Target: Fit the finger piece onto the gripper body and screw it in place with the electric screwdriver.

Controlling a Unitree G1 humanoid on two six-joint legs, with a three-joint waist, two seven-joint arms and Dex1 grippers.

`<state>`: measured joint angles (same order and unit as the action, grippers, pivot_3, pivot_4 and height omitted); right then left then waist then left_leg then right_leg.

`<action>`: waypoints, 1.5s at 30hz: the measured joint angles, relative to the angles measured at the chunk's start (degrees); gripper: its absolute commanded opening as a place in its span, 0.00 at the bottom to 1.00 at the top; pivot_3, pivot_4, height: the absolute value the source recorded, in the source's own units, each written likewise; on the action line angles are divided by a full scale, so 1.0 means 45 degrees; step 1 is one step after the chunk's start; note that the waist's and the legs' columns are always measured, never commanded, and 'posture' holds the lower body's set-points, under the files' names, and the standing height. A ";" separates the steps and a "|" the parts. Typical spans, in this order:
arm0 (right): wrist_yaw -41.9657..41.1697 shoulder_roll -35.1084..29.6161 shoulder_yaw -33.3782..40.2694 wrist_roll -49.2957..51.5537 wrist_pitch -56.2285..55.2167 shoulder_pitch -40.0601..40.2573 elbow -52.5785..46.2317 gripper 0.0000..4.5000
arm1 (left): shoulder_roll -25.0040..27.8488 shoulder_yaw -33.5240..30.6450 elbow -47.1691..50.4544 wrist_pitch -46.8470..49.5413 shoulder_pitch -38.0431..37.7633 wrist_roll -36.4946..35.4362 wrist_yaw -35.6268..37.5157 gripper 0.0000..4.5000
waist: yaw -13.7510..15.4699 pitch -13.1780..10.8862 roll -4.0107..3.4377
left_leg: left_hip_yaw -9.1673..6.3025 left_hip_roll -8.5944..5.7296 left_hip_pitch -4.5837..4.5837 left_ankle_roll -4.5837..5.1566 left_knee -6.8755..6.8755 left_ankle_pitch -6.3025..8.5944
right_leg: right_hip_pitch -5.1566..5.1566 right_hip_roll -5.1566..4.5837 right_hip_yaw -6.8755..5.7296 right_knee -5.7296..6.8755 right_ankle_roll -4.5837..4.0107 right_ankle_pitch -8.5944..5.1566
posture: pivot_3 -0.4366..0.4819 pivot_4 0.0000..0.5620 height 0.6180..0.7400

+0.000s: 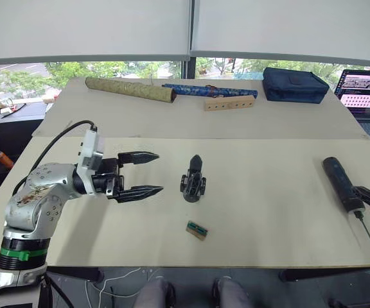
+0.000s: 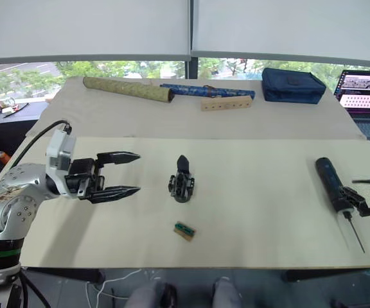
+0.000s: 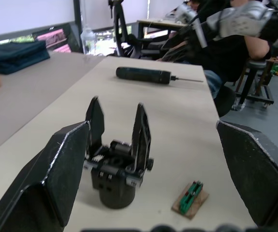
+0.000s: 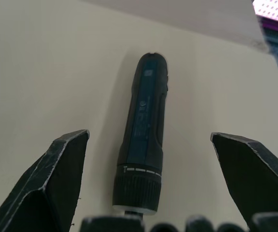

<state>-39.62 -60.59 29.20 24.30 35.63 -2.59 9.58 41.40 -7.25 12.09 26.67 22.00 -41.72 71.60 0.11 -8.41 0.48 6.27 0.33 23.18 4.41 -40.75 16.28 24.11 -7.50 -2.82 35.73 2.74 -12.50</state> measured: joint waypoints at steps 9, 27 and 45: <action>-0.3002 -0.0837 -0.4673 -0.2629 -0.1260 -0.4578 0.6657 1.00 | -0.0097 0.0407 0.0311 -0.0099 -0.0073 0.0246 -0.0057 0.99 | 0.0018 -0.0002 -0.0002 | 0.0037 -0.0018 0.0022 0.0007 0.0002 0.0004 | 0.0002 0.0002 0.0032 -0.0078 0.0045 0.0010 | 0.48 0.27 0.95; -0.4646 0.0035 -0.6127 -0.4854 -0.4093 -0.8284 1.2418 0.45 | 0.0273 0.0070 0.0627 -0.0052 -0.0578 -0.0036 0.0179 1.00 | -0.0216 -0.0001 -0.0003 | 0.0051 0.0002 -0.0002 -0.0014 0.0002 -0.0005 | -0.0024 0.0012 0.0031 -0.0092 0.0053 0.0022 | 0.48 0.27 0.95; -0.7203 -0.0272 -0.5379 -0.1802 -0.0135 -0.3495 -0.2732 0.44 | 0.0121 -0.0110 0.0029 -0.2381 -0.2440 0.1013 0.0843 1.00 | 0.0107 -0.0060 -0.0127 | 0.0047 0.0033 0.0014 -0.0041 -0.0020 -0.0006 | 0.0026 0.0011 0.0018 -0.0017 0.0044 0.0024 | 0.48 0.27 0.95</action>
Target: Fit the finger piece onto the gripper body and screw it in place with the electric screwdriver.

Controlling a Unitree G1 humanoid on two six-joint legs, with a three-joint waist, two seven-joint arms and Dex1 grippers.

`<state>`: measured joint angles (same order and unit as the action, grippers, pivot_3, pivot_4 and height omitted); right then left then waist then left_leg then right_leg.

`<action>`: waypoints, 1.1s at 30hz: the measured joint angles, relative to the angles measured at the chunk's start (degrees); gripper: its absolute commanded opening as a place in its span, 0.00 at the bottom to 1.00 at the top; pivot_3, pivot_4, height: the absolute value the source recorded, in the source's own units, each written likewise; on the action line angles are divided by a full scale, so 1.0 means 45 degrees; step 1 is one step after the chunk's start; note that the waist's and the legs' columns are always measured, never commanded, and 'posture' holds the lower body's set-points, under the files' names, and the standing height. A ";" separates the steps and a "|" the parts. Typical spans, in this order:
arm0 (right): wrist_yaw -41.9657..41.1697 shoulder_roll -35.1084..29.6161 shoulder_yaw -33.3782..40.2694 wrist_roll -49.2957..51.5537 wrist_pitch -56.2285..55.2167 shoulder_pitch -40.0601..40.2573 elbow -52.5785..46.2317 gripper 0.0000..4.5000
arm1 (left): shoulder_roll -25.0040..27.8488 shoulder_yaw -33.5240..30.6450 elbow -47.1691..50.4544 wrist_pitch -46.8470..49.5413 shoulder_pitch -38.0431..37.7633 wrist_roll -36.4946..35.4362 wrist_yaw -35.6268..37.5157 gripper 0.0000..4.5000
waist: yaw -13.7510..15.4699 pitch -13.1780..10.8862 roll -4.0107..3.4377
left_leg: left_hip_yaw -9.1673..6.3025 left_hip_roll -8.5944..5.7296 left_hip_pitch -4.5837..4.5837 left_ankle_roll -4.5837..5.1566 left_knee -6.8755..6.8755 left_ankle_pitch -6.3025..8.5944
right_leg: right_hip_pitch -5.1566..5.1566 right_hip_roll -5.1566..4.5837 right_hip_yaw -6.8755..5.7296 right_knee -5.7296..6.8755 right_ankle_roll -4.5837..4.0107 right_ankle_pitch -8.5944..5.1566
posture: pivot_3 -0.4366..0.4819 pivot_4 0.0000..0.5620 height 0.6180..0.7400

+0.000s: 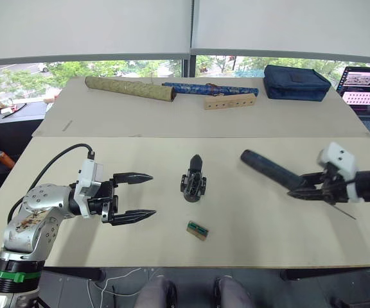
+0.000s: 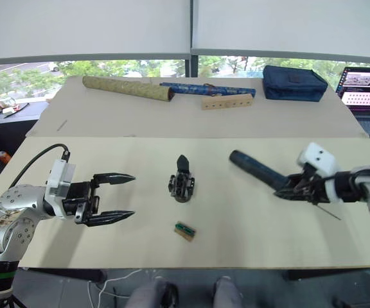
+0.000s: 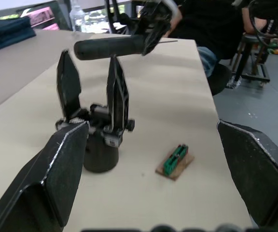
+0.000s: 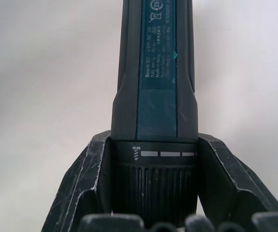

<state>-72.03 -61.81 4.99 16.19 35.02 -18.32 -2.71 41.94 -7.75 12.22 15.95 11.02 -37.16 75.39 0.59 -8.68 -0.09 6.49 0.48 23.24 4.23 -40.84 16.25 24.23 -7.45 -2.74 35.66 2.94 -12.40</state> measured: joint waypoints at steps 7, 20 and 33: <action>0.0837 0.0386 -0.0280 0.0392 0.0546 0.1770 -0.2032 0.44 | -0.0219 0.0245 -0.0150 -0.0545 -0.0285 0.0392 0.0029 1.00 | 0.0055 -0.0002 0.0008 | 0.0003 -0.0023 0.0012 0.0029 -0.0007 0.0016 | -0.0003 -0.0018 0.0007 -0.0024 -0.0002 0.0001 | 0.48 0.27 0.95; 0.1568 0.0919 -0.0462 -0.0588 -0.1647 0.2741 -0.0555 0.44 | -0.0334 0.1108 -0.0153 -0.1102 -0.0503 0.1018 0.0227 1.00 | -0.0032 -0.0003 0.0021 | 0.0010 -0.0017 -0.0009 0.0031 -0.0007 0.0015 | -0.0008 0.0000 0.0016 -0.0003 -0.0001 0.0001 | 0.48 0.27 0.95; 0.1118 -0.0143 -0.0535 0.0002 0.1141 0.2158 -0.1461 0.98 | -0.0397 0.1191 -0.0181 -0.1106 -0.0505 0.1224 0.0193 1.00 | 0.0006 0.0002 0.0047 | 0.0005 -0.0010 -0.0004 0.0038 -0.0012 0.0020 | -0.0004 -0.0004 0.0016 -0.0008 -0.0005 0.0002 | 0.48 0.27 0.95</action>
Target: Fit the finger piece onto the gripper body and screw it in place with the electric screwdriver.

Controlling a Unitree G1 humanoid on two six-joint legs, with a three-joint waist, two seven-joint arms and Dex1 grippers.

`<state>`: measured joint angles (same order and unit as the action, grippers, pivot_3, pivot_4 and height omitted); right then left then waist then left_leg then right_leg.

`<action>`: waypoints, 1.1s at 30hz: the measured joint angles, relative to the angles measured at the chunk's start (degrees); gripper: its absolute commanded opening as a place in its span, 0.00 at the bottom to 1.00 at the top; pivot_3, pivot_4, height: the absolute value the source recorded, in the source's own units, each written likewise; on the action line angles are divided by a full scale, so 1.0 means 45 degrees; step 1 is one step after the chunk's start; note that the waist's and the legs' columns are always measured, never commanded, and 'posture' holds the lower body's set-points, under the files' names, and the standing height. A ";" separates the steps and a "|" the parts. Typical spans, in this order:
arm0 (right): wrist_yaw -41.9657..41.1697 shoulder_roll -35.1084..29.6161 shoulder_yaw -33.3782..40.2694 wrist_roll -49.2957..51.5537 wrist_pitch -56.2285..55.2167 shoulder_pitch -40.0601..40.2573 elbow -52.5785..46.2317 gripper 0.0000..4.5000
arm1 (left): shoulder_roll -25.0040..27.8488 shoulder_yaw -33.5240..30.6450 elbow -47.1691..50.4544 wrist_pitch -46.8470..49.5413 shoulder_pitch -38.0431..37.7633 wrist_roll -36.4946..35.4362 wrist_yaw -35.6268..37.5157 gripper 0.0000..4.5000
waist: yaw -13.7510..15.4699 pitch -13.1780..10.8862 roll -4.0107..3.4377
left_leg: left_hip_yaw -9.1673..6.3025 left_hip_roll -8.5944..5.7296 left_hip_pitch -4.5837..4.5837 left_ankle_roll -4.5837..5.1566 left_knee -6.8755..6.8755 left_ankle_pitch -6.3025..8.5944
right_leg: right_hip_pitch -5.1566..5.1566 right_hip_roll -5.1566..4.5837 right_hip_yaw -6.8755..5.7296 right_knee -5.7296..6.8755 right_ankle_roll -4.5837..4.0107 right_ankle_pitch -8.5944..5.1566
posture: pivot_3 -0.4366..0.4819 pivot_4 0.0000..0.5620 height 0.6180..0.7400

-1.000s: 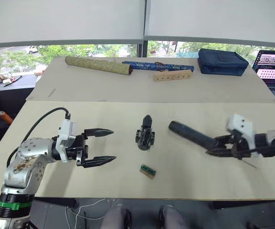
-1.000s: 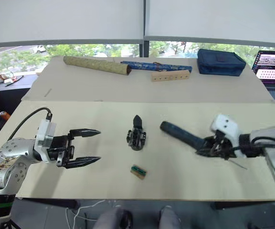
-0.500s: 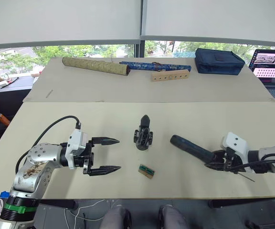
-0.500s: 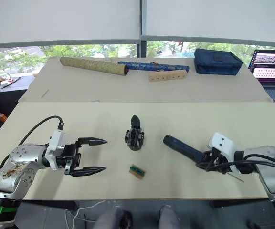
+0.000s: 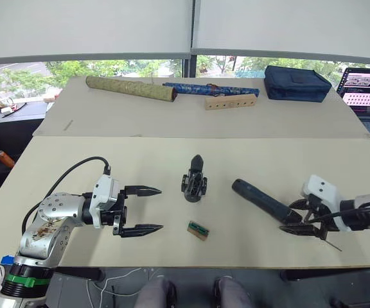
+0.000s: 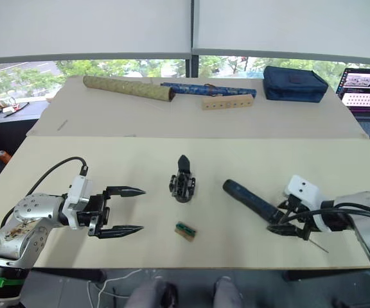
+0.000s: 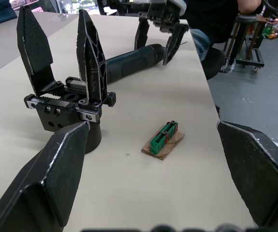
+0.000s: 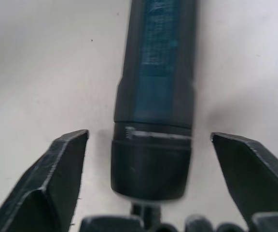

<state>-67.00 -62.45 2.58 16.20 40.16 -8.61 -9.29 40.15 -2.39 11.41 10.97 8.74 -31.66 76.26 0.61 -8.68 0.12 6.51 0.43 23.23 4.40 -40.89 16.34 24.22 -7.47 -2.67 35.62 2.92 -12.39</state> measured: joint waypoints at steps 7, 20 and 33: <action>-0.0703 -0.2238 -0.1654 0.0063 0.2951 -0.2333 -0.1351 0.98 | -0.0058 0.0099 -0.0235 -0.0116 -0.0003 0.0020 -0.0022 1.00 | -0.0041 0.0000 -0.0002 | -0.0003 0.0012 0.0009 0.0000 0.0008 0.0002 | 0.0023 -0.0010 0.0000 -0.0004 -0.0011 -0.0001 | 0.48 0.27 0.95; -0.1812 -0.1661 -0.9426 -0.2669 0.6658 -0.8656 -0.1564 0.98 | -0.0155 0.0434 -0.0275 -0.0176 0.0128 0.0064 -0.0030 1.00 | -0.0216 0.0001 -0.0003 | -0.0011 0.0031 0.0075 -0.0015 0.0008 0.0014 | 0.0058 -0.0019 -0.0049 -0.0085 -0.0051 0.0026 | 0.48 0.27 0.95; -0.1914 -0.0414 -1.0985 -0.3396 0.6793 -0.9254 0.0165 0.98 | -0.0005 0.0445 -0.0165 -0.0015 0.0047 0.0143 -0.0169 1.00 | -0.0284 0.0001 -0.0003 | -0.0011 0.0034 0.0096 -0.0019 -0.0003 0.0010 | 0.0054 -0.0005 -0.0091 -0.0081 -0.0046 0.0028 | 0.48 0.27 0.95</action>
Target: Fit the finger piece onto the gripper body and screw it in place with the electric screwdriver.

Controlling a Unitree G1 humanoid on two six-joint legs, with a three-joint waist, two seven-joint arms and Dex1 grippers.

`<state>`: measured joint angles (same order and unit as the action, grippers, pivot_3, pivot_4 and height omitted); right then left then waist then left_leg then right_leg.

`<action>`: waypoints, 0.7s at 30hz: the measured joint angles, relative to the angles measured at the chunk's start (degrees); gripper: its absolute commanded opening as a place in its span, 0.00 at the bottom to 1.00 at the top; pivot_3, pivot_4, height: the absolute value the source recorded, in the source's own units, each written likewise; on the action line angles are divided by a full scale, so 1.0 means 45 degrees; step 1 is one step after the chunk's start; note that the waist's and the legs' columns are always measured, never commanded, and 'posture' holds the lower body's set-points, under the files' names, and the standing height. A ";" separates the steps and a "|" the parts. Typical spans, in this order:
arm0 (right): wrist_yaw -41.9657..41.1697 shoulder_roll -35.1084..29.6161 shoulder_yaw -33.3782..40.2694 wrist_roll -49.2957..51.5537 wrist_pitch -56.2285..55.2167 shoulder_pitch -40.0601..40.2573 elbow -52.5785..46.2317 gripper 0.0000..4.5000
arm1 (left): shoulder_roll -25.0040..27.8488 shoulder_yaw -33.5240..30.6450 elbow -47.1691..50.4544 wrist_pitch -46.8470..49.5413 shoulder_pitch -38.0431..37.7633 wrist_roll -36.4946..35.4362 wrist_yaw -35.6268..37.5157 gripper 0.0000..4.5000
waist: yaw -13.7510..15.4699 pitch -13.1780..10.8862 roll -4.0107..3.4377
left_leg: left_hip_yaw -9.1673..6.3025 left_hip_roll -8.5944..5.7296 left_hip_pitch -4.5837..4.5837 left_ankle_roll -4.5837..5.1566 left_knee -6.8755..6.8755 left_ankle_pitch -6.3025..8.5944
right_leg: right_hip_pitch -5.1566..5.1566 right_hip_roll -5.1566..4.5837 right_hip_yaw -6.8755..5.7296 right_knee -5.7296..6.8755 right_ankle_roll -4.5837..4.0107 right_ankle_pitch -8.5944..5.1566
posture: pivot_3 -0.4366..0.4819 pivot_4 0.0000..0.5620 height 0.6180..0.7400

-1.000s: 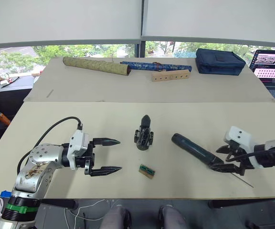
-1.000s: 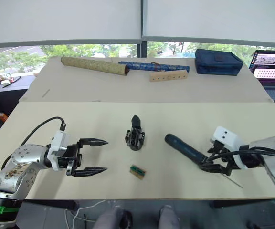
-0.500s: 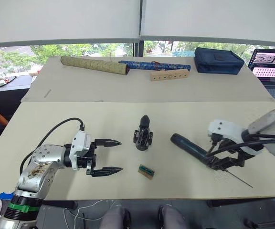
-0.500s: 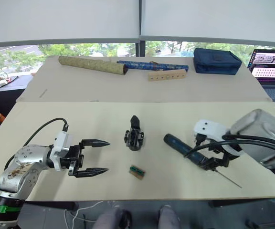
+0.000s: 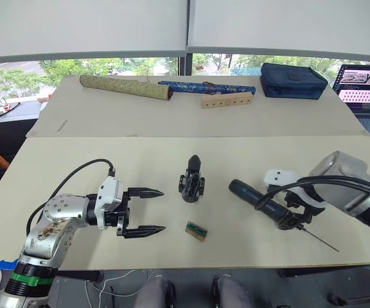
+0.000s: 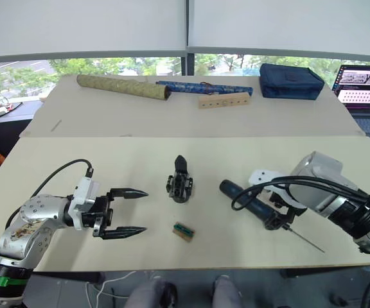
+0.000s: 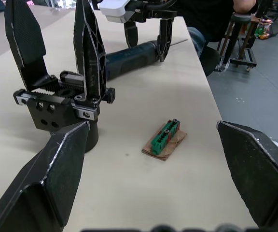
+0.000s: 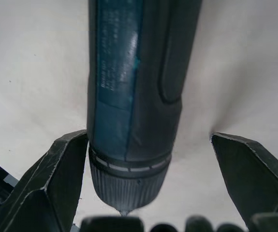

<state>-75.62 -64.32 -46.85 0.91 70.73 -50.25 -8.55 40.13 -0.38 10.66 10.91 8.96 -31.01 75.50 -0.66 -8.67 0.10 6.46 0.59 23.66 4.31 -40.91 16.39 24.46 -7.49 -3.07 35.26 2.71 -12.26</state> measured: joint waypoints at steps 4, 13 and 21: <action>0.0119 0.0021 -0.0009 -0.0208 -0.0228 0.0127 0.0279 0.80 | 0.0099 0.0000 0.0472 0.0295 -0.0178 -0.0143 -0.0013 1.00 | 0.0010 0.0008 0.0014 | -0.0003 0.0003 -0.0027 0.0000 -0.0007 0.0000 | -0.0037 0.0003 -0.0007 -0.0007 0.0001 0.0001 | 0.48 0.27 0.95; 0.0555 -0.0046 0.1348 -0.0501 -0.1065 0.1395 0.0087 0.42 | 0.0439 -0.0063 0.0987 0.0696 -0.0776 -0.0531 0.0227 1.00 | 0.0082 0.0040 0.0068 | -0.0015 0.0011 -0.0038 -0.0005 -0.0006 0.0001 | -0.0052 0.0003 -0.0030 -0.0013 0.0000 0.0001 | 0.48 0.27 0.95; 0.0716 -0.0179 0.5783 0.2364 0.0564 0.4174 -0.1761 0.42 | 0.1035 -0.0452 0.1155 0.0583 -0.1255 -0.0631 0.0667 1.00 | 0.0144 0.0017 0.0029 | -0.0018 0.0026 -0.0012 -0.0026 0.0001 0.0003 | -0.0021 0.0003 -0.0054 -0.0007 -0.0006 0.0001 | 0.48 0.27 0.95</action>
<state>-72.40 -65.12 -20.82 11.55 73.27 -31.47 -16.47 44.79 -2.42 15.86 13.53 3.31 -33.85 78.50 -0.01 -8.60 0.23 6.38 0.70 23.60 4.20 -40.90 16.40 24.37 -7.48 -3.31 35.22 2.68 -12.26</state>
